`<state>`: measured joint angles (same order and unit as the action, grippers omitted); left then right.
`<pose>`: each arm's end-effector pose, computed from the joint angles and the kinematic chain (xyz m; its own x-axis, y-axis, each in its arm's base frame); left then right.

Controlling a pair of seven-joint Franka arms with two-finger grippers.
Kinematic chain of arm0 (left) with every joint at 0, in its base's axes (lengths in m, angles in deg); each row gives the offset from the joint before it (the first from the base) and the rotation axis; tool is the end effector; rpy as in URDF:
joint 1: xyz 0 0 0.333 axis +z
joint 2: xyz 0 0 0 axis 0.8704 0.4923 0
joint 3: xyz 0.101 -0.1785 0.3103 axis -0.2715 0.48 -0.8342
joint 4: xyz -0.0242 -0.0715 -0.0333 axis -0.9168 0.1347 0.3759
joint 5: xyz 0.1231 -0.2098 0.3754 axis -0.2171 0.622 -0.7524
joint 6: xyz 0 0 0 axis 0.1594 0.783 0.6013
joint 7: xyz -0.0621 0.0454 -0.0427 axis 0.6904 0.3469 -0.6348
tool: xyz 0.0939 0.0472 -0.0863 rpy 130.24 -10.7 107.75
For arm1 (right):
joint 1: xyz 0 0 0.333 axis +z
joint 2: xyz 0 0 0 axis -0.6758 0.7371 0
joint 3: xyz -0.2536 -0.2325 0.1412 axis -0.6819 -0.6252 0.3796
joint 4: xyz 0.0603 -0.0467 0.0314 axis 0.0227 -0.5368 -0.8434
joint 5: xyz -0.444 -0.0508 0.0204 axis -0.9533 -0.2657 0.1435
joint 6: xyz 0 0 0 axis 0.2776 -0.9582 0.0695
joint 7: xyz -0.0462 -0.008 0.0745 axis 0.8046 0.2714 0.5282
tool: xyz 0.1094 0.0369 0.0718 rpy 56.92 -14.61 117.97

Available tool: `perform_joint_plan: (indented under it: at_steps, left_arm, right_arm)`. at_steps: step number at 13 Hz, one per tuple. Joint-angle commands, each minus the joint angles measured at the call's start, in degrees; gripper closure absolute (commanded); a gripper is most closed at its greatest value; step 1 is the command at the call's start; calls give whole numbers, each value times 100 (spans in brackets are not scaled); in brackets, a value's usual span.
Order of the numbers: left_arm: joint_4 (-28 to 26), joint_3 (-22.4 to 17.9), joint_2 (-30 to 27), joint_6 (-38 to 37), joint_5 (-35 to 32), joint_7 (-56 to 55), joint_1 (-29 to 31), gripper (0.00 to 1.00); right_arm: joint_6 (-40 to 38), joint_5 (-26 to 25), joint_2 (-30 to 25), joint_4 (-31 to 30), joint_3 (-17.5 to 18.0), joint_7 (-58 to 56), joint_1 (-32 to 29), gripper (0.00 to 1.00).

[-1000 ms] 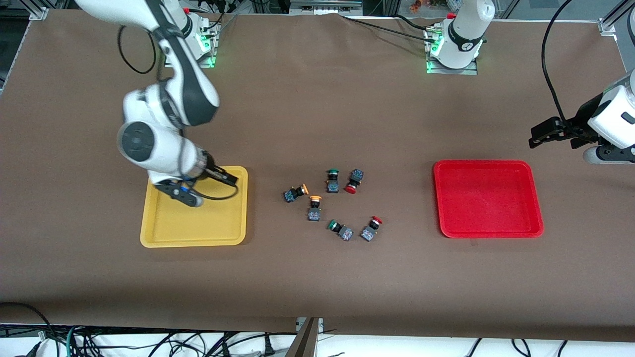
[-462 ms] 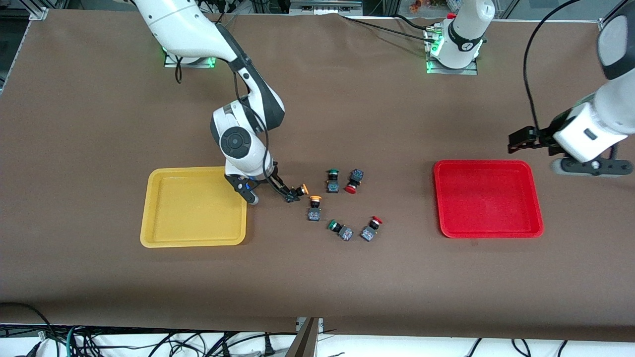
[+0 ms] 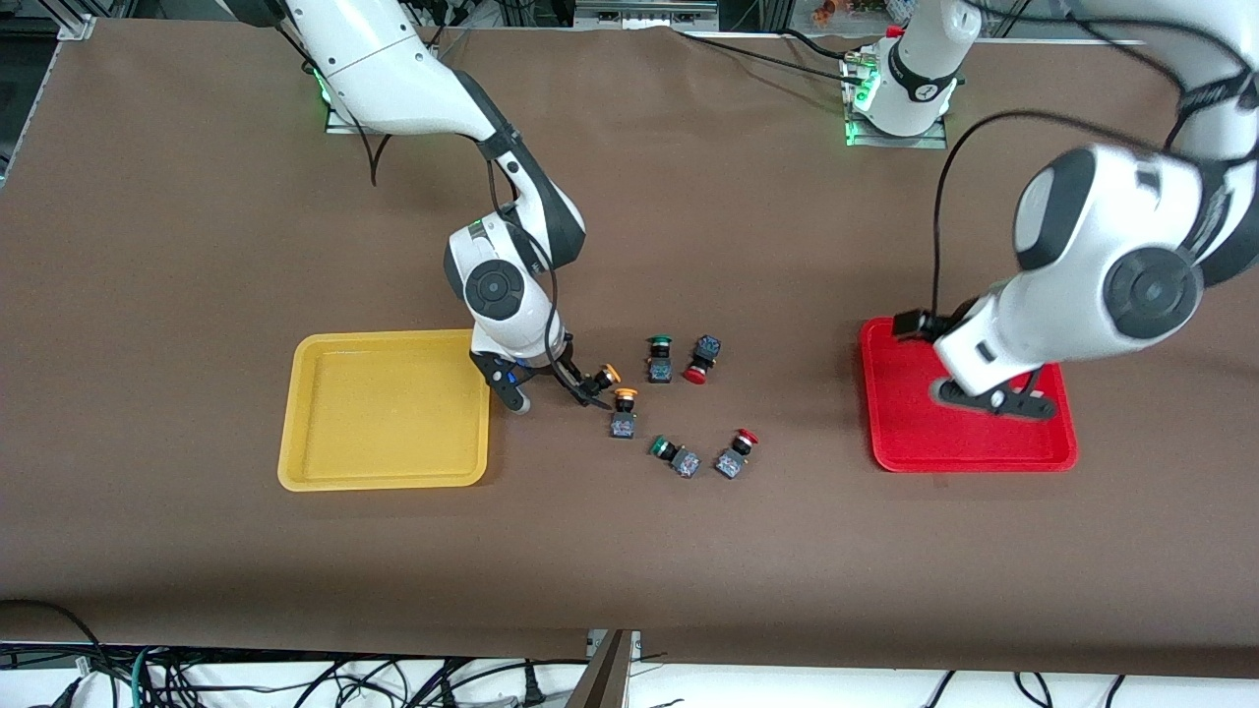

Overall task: Place red and yellow buttons in trays
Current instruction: 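Lift the orange button with the right gripper while the left gripper reaches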

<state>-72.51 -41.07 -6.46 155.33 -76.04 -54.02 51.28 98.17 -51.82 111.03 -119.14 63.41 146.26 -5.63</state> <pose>0.7299 -0.1468 0.4085 0.9676 -0.1599 -0.1952 -0.1499 -0.9866 0.0649 0.6485 0.4578 0.1807 0.6359 -0.7668 -0.0876 -0.7713 -0.6271 -0.1089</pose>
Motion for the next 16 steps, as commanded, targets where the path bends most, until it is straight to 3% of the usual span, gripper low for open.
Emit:
perform_joint_plan:
  at_steps: [1,6,9,10,11,12,14,16]
  left_arm:
    - [621,134,743,926,182,-2,-236,0]
    - [559,134,1745,3258,103,-38,-852,0]
    - [551,126,2088,3604,24,41,-1123,0]
    - [603,91,2324,3639,-89,41,-1360,0]
    - [595,64,2405,3866,-282,41,-1449,0]
    - [551,73,2423,4120,-536,50,-1398,0]
    - [542,82,2581,4220,-626,59,-1275,0]
    - [603,82,2748,4385,-600,59,-1292,0]
  right_arm:
    - [-323,95,105,433,-58,78,3,1]
    - [-201,297,490,775,-58,235,82,1]
    - [-87,183,676,847,-58,271,144,2]
    - [18,148,685,820,-58,262,153,7]
    - [80,139,685,803,-58,262,153,15]
    - [72,130,685,803,-58,201,153,29]
    - [-155,121,597,811,-93,-166,92,66]
    - [-987,147,300,864,-233,-841,-127,70]
